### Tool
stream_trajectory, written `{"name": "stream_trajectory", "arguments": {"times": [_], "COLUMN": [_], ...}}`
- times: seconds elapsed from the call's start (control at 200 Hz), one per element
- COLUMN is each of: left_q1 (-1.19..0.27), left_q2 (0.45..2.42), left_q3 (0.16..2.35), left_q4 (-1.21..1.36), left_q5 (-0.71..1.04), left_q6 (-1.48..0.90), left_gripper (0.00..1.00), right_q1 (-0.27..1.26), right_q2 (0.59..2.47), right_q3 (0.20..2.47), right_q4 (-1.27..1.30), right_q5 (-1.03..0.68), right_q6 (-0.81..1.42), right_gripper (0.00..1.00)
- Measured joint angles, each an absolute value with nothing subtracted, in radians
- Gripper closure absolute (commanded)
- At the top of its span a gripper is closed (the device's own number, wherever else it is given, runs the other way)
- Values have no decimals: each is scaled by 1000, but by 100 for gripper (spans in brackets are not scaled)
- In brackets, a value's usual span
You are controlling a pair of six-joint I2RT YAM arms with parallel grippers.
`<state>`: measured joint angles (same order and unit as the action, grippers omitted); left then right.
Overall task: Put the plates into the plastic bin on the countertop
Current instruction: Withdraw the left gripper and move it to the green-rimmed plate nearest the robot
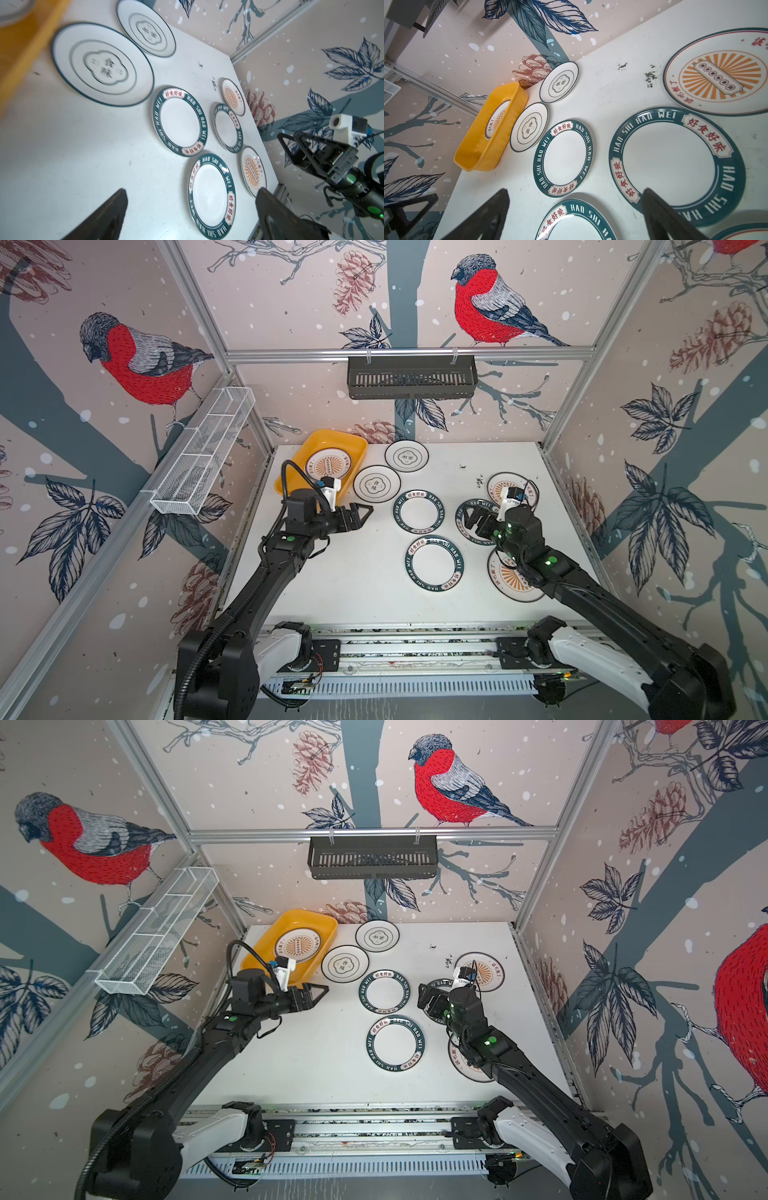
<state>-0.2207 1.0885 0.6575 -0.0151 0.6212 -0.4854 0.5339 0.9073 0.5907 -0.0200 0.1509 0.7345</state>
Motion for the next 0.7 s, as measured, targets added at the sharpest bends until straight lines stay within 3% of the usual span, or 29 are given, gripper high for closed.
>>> {"name": "stream_trajectory", "arguments": {"times": [0.445, 0.7], "left_q1": [-625, -677], "left_q2": [1230, 1347], "left_q3": [503, 458], "left_q4": [254, 360], "left_q5": [430, 414], "left_q6": [-609, -692], "left_gripper": [4, 11], "right_q1": [534, 549], "right_q2": [841, 826], "right_q3": [495, 455], "right_q4": [-49, -7], "right_q5": [139, 133], "right_q6": [786, 812], "right_gripper": [0, 0]}}
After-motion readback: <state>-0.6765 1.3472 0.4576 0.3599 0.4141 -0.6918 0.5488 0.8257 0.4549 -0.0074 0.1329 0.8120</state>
